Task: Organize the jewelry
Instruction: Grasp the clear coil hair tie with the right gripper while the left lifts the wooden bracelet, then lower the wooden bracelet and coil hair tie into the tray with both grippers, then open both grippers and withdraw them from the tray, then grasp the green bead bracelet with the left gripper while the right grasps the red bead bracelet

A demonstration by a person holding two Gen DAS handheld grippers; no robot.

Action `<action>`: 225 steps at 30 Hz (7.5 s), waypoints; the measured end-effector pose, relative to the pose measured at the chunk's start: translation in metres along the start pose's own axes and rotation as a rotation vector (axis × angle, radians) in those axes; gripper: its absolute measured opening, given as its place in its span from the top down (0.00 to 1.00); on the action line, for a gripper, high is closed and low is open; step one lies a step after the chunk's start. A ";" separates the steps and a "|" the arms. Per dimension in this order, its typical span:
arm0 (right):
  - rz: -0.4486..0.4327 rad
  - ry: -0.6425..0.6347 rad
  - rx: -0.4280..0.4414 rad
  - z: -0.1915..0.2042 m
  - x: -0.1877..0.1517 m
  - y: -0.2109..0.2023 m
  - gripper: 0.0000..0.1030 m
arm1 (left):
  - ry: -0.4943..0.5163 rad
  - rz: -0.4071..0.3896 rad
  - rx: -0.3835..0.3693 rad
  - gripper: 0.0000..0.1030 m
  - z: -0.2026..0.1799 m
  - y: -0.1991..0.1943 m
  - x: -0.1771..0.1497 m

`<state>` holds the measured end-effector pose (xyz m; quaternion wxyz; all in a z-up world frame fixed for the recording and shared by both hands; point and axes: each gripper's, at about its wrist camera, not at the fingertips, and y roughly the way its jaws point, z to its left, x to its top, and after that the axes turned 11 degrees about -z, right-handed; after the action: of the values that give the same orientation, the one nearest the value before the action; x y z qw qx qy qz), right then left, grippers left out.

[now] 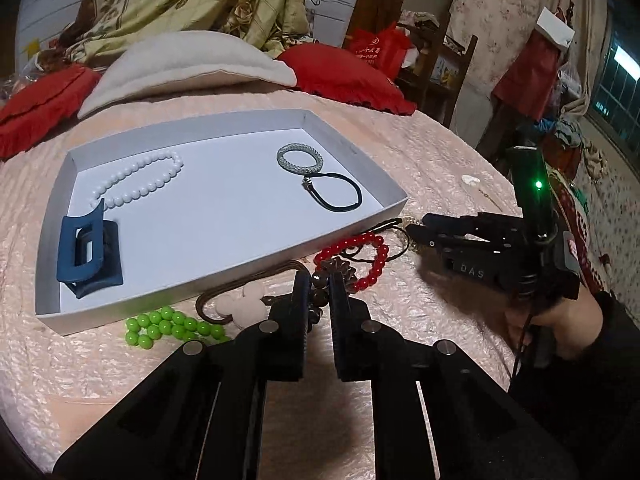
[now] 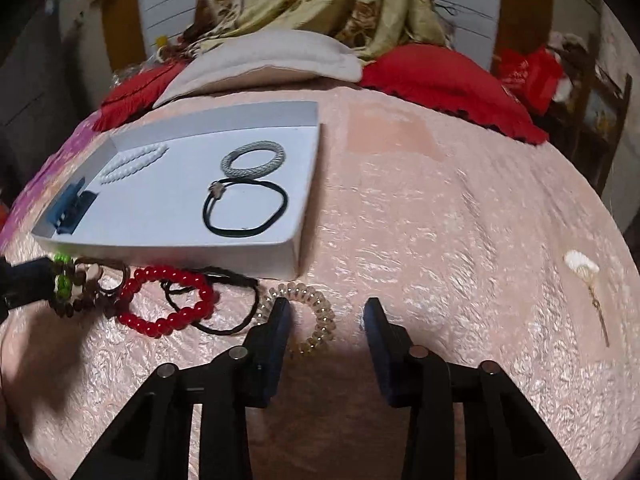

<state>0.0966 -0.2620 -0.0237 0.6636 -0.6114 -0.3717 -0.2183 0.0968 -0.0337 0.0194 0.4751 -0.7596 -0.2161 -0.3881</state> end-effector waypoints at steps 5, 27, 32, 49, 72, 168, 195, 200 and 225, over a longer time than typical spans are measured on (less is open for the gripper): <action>0.000 -0.049 0.028 0.009 -0.001 0.001 0.88 | -0.010 -0.002 0.001 0.92 0.003 0.000 0.000; -0.181 0.115 0.190 0.005 0.009 -0.061 0.90 | -0.125 -0.096 -0.034 0.92 0.032 -0.039 0.021; -0.175 0.091 0.218 0.018 0.008 -0.062 0.90 | -0.159 -0.128 -0.022 0.92 0.040 -0.055 0.030; -0.156 0.061 0.262 0.040 0.011 -0.057 0.90 | -0.139 -0.145 0.063 0.92 0.032 -0.068 0.041; -0.059 0.078 0.269 0.055 0.105 0.022 0.90 | -0.259 -0.064 0.159 0.92 0.073 0.019 0.091; -0.057 0.118 0.221 0.059 0.067 0.004 0.58 | -0.191 0.031 0.428 0.39 0.089 0.029 0.052; 0.035 0.031 0.109 0.026 -0.017 -0.029 0.58 | -0.117 0.036 0.313 0.39 0.071 0.002 -0.026; 0.037 0.038 0.106 0.023 -0.017 -0.029 0.58 | -0.128 0.025 0.352 0.39 0.074 0.005 -0.027; 0.009 -0.005 0.214 0.046 0.007 0.004 0.80 | -0.119 0.052 0.322 0.83 0.065 0.001 -0.032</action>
<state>0.0936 -0.2149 -0.0221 0.7250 -0.5393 -0.3919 -0.1730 0.1033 0.0249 -0.0223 0.5867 -0.7007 -0.2835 -0.2906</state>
